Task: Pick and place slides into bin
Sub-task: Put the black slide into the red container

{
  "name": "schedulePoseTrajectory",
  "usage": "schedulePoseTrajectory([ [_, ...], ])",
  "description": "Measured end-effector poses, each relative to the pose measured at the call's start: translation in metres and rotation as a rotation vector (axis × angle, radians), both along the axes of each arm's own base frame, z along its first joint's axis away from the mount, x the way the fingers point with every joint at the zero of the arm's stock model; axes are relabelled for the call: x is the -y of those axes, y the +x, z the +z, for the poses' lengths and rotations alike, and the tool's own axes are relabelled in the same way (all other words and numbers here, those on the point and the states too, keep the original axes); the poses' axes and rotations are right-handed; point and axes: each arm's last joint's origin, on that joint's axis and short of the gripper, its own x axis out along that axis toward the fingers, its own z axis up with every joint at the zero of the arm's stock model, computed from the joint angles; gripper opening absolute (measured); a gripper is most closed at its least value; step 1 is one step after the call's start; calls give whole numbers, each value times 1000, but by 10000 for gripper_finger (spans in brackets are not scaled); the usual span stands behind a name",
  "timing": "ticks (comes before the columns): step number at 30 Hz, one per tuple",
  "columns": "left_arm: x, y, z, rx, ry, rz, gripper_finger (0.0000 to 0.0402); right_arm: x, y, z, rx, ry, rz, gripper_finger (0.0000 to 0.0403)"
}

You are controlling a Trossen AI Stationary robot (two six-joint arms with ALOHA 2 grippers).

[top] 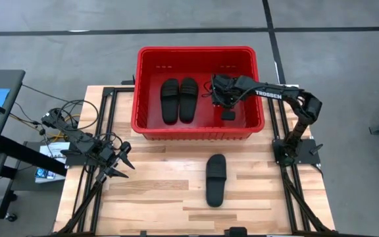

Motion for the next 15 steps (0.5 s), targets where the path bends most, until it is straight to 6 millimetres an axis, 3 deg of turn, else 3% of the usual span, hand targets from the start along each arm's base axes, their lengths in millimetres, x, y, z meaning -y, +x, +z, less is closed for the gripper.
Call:
schedulePoseTrajectory([
  [15, 0, 0, 0, 0, 0, 0, 178, -6, -11, -30, -33, 68, -33, 0],
])
